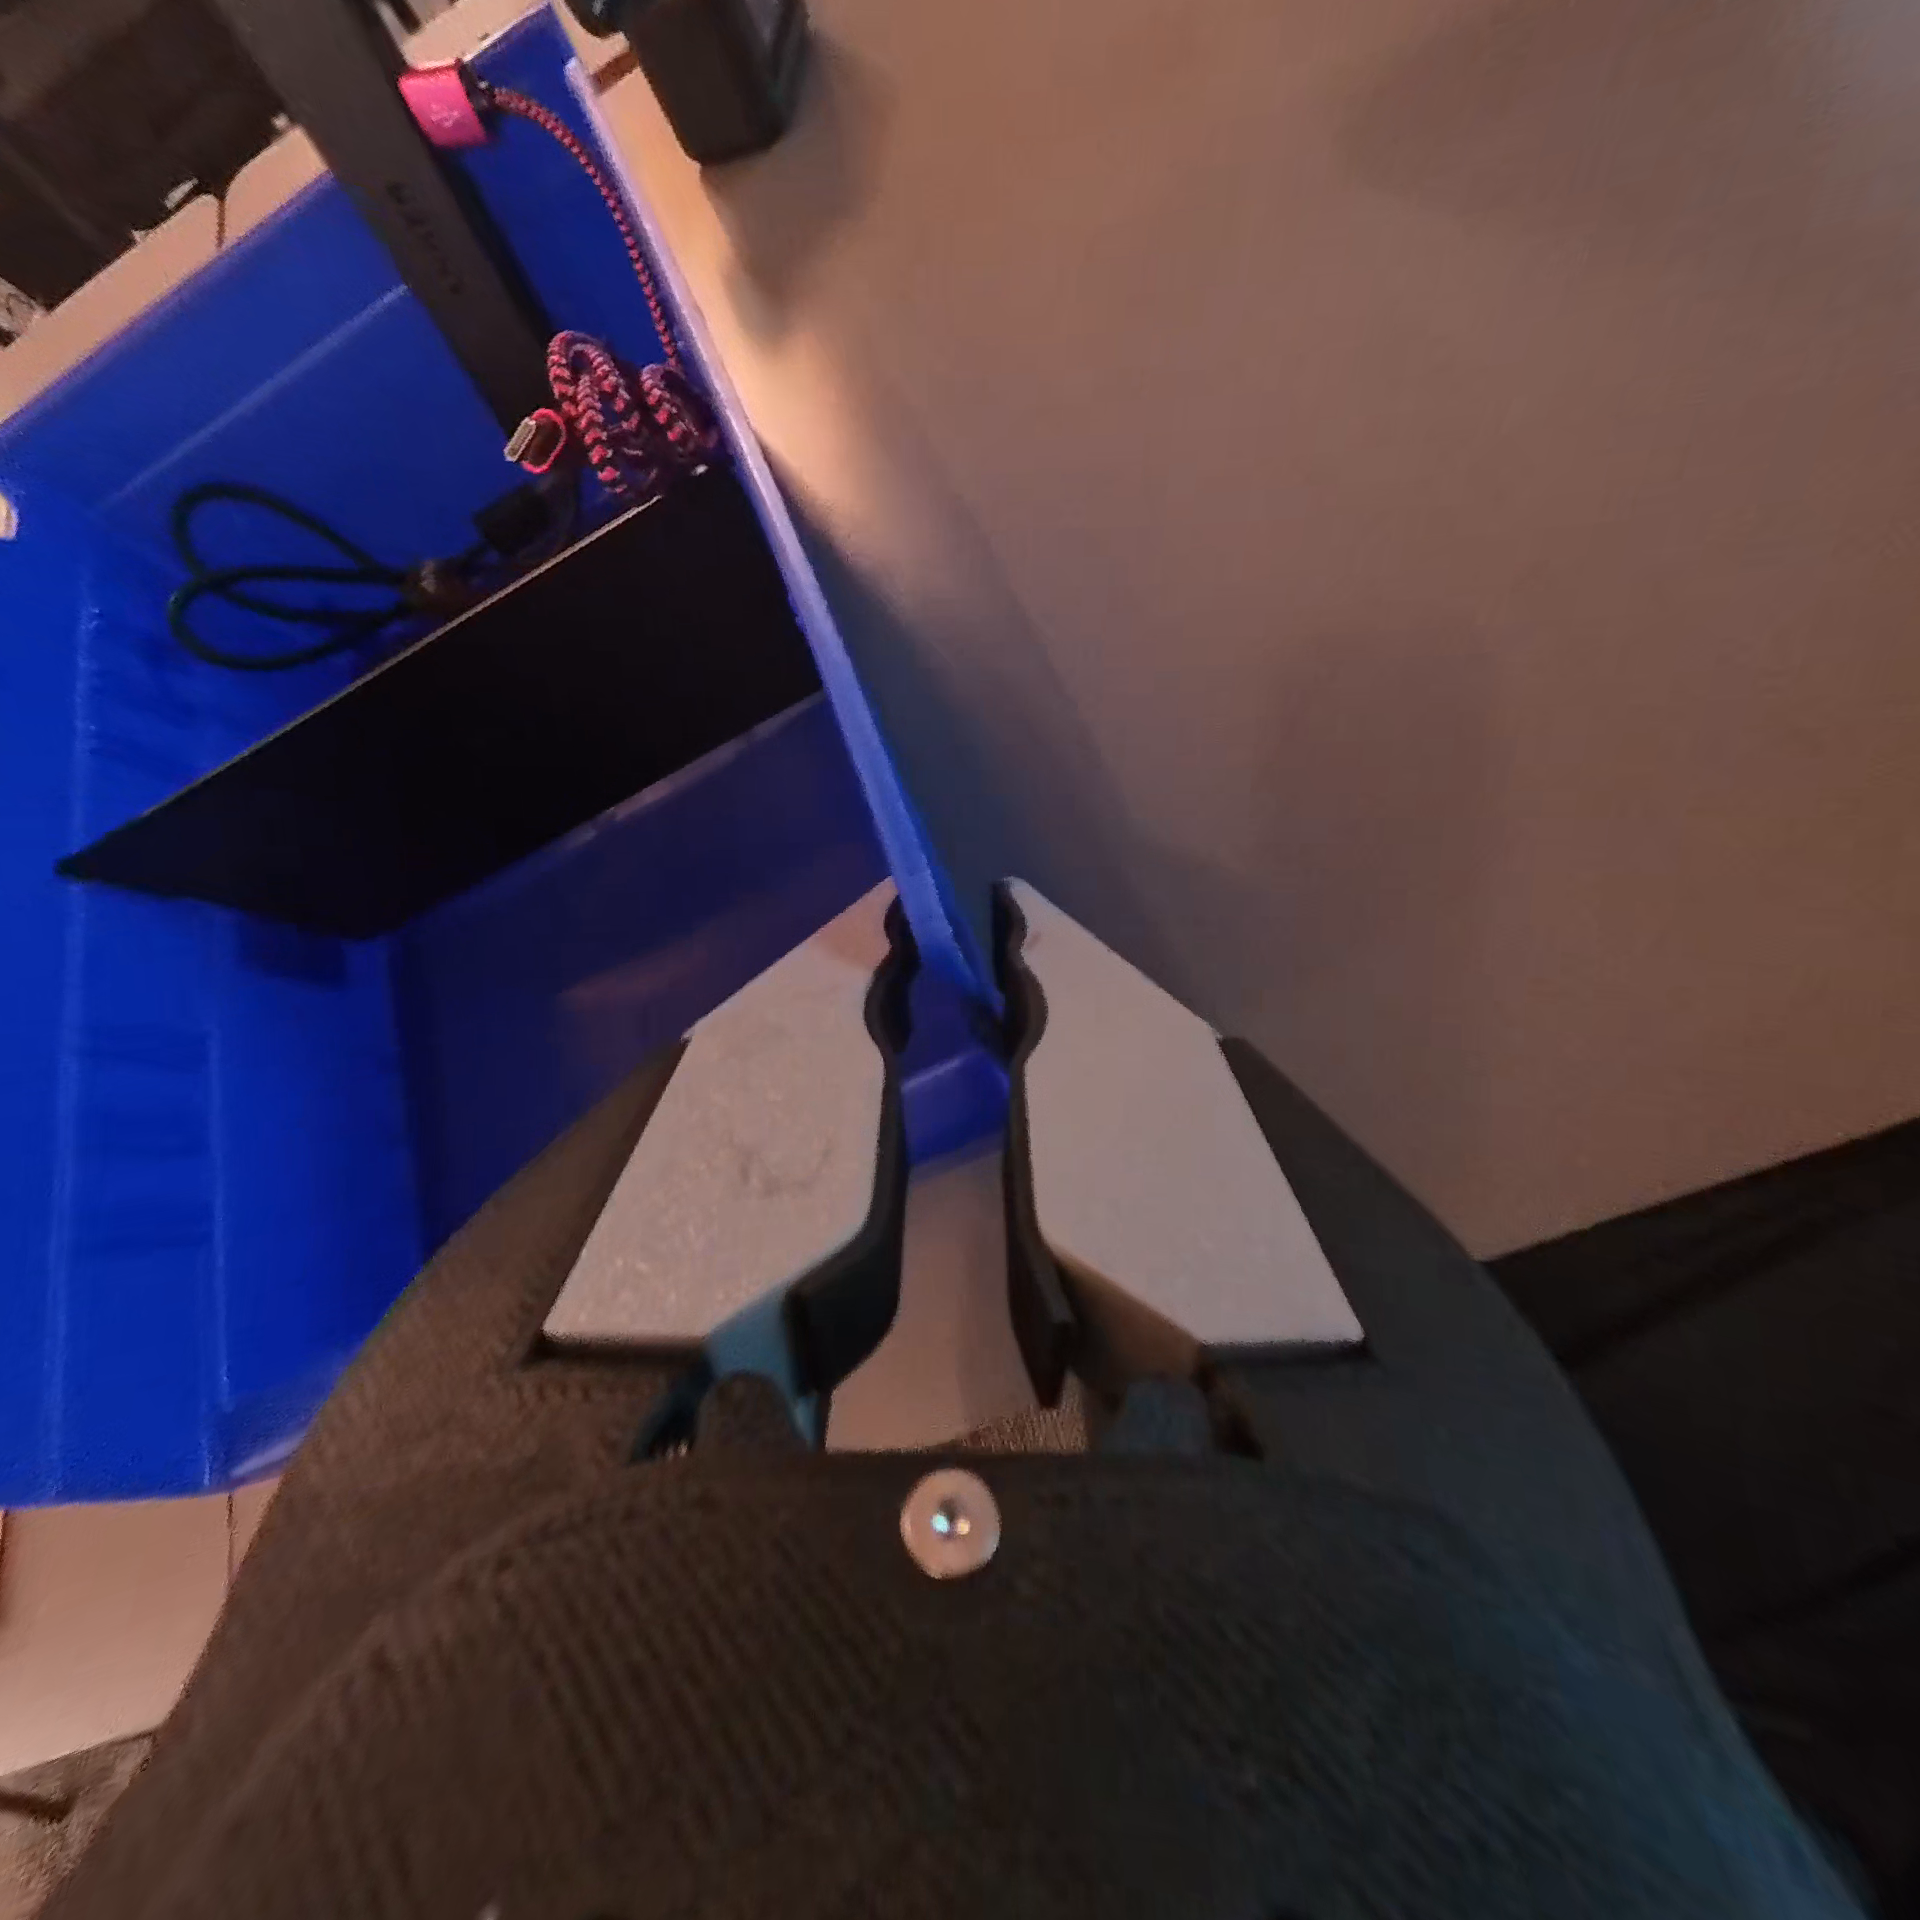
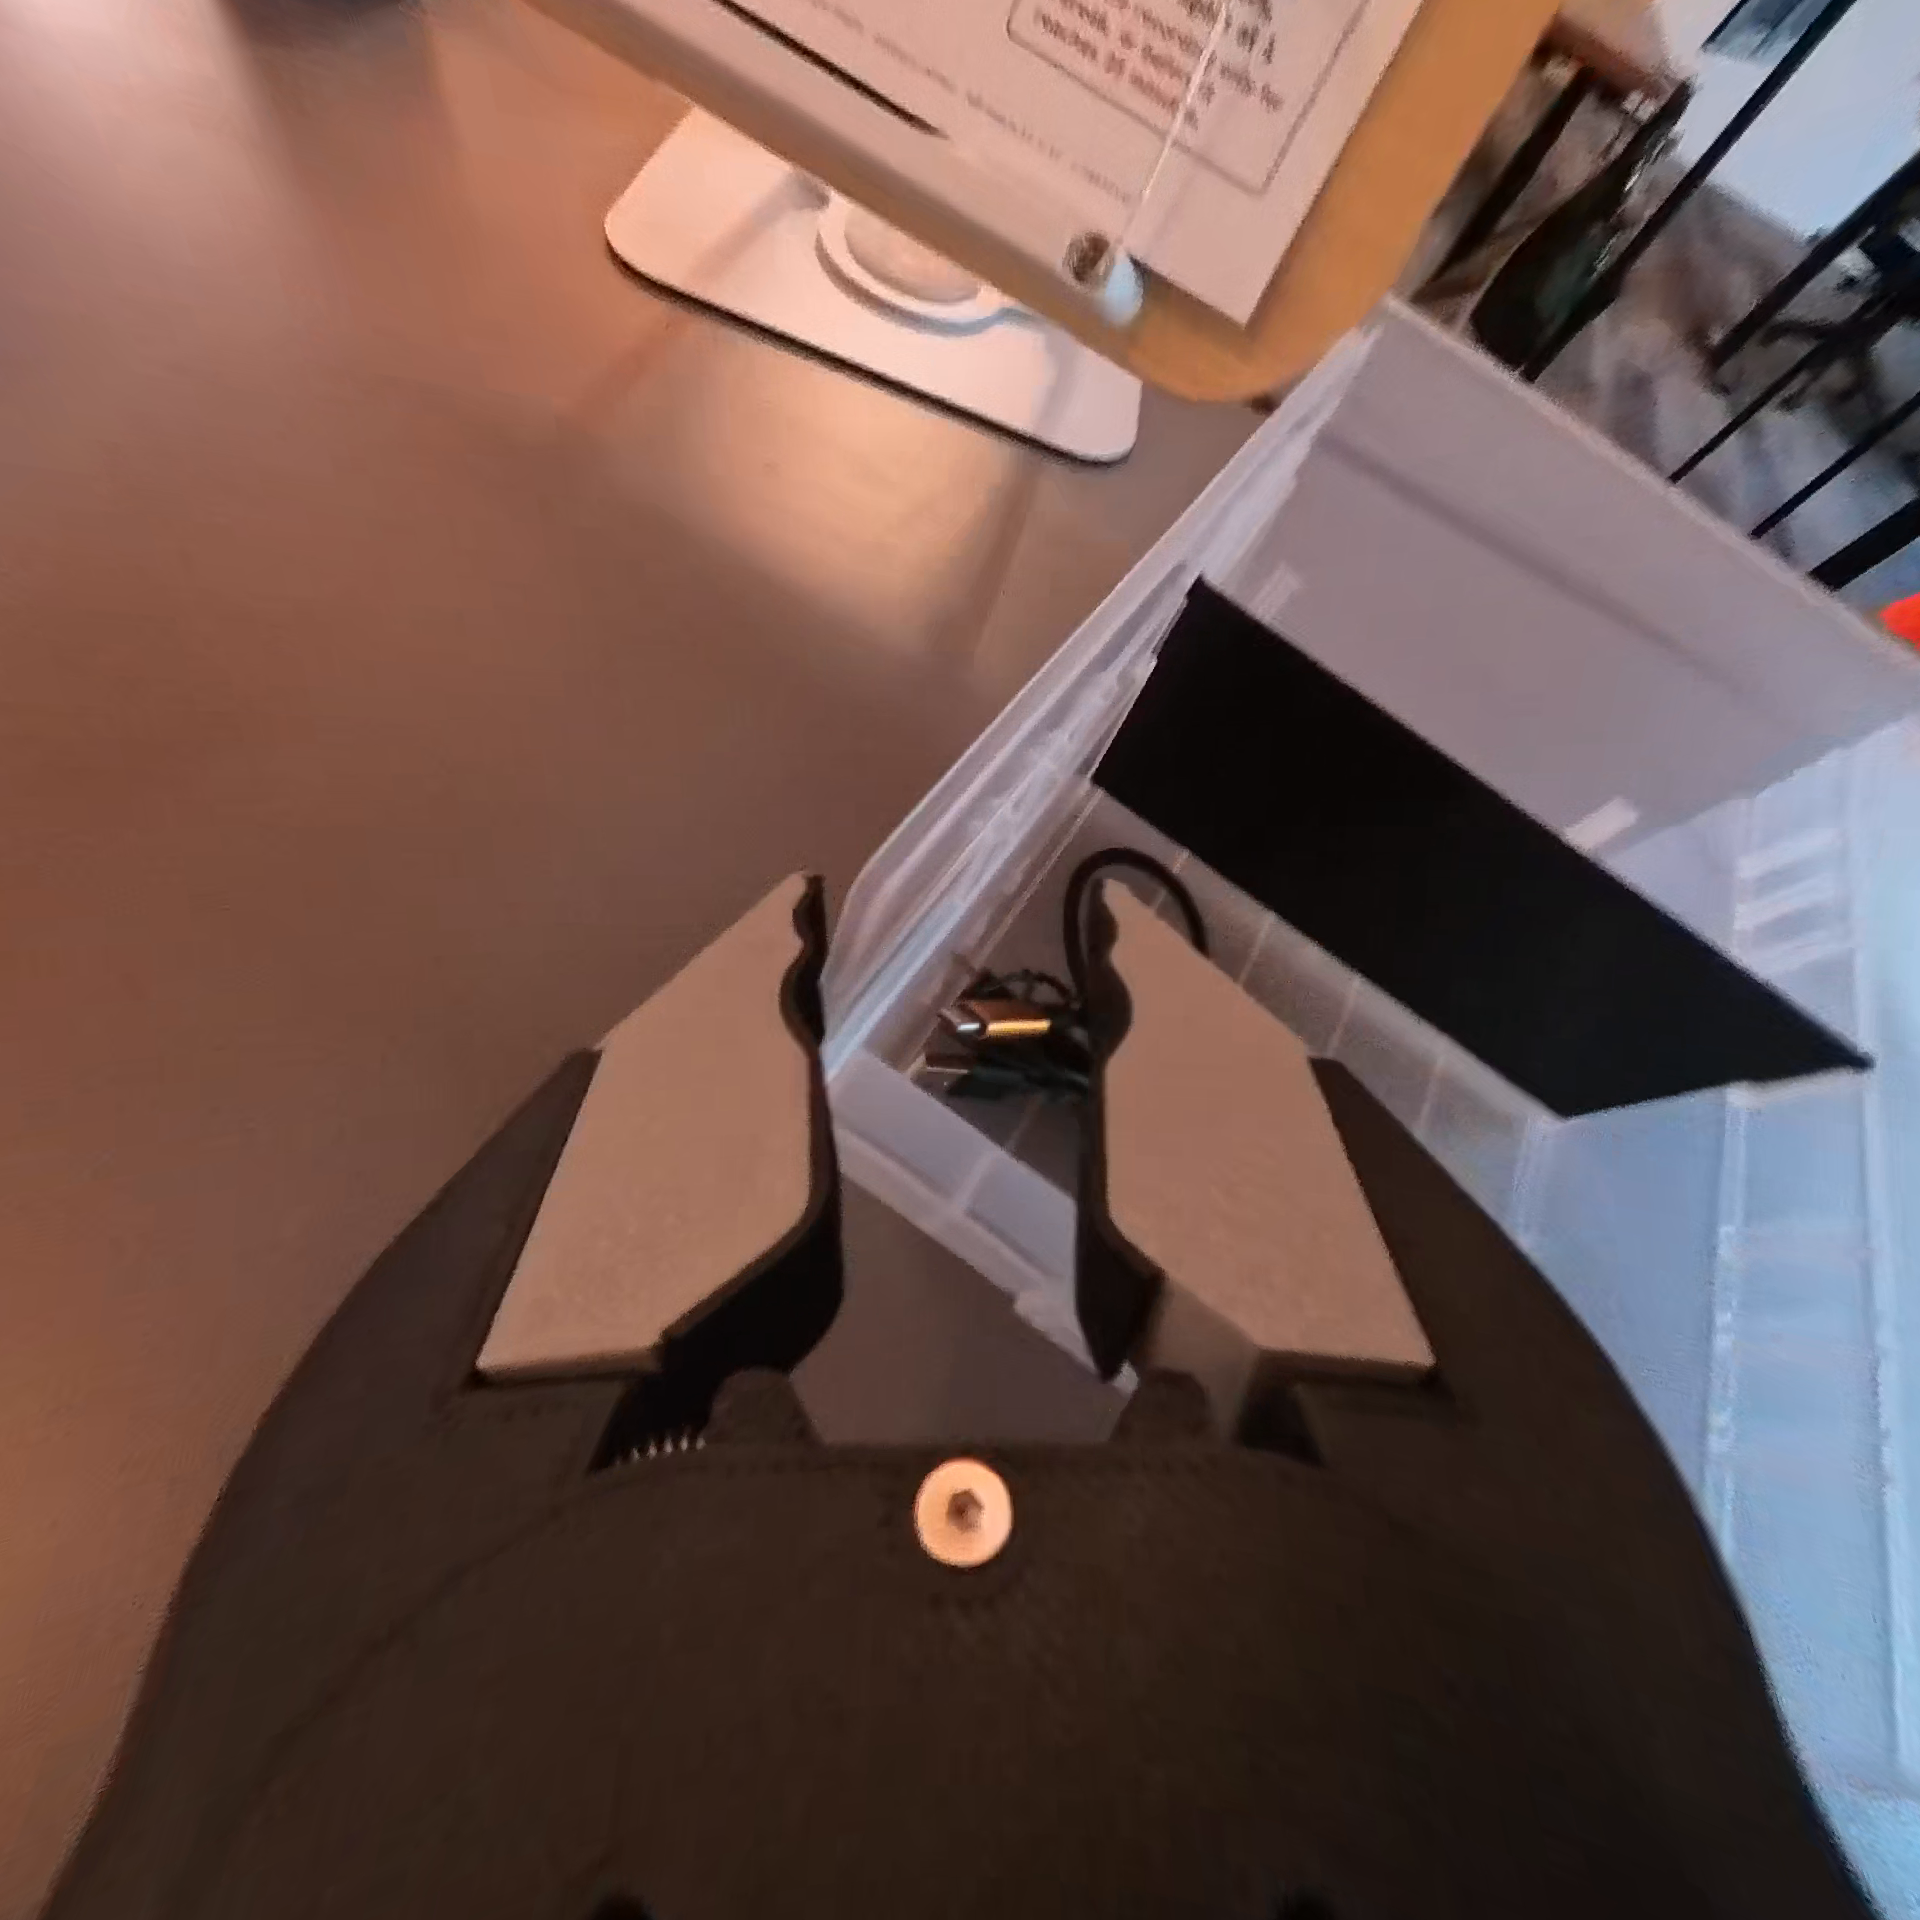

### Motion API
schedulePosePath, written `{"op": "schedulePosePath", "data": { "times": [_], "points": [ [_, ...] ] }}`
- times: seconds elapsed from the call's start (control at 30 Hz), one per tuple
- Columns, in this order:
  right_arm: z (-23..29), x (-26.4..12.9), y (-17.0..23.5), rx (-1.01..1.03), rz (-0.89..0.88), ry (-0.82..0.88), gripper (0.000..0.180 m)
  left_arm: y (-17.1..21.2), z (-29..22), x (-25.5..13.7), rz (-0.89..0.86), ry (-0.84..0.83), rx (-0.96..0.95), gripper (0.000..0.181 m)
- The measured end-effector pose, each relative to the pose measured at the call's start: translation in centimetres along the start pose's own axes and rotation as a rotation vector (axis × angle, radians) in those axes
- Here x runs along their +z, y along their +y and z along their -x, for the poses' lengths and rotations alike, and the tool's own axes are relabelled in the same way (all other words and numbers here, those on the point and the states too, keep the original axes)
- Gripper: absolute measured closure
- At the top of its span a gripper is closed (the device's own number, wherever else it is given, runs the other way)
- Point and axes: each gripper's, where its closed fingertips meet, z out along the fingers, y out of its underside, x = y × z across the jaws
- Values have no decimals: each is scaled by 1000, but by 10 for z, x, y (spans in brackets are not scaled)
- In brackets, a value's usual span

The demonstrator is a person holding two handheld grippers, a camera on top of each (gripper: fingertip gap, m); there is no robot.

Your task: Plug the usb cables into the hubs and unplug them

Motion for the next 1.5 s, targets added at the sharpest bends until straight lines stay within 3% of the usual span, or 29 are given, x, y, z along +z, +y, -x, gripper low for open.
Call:
{"op": "schedulePosePath", "data": {
  "times": [0.07,0.13,0.37,0.43,0.53,0.63,0.77,0.93,1.2,1.37,1.5],
  "points": [
    [-16,-8,17,-11,70,15,166,-2,-2,2,-3,5,0,168],
    [-48,-20,36,-51,144,123,175,-3,-3,2,-4,11,-12,168],
    [-80,-36,58,133,131,-52,178,-1,-11,11,-9,78,-89,153],
    [-91,-38,64,123,161,0,179,-1,-6,12,-10,20,-49,166],
    [-109,-52,80,190,257,70,177,0,-4,11,17,-27,-2,167],
    [-94,-73,91,205,354,-29,179,1,-5,11,26,-21,-13,167],
    [-54,-103,97,51,464,-159,176,0,-8,11,24,7,-20,164],
    [-12,-108,82,-75,445,-262,166,1,-14,9,43,26,-10,155],
    [-13,-138,53,-77,297,-284,165,-6,-16,-8,10,85,-55,150],
    [-17,-151,17,-36,110,-278,165,-12,-17,-17,-1,59,-25,150],
    [-28,-158,-16,-8,-67,-206,150,-18,-14,-22,-26,35,-36,150]
  ]
}}
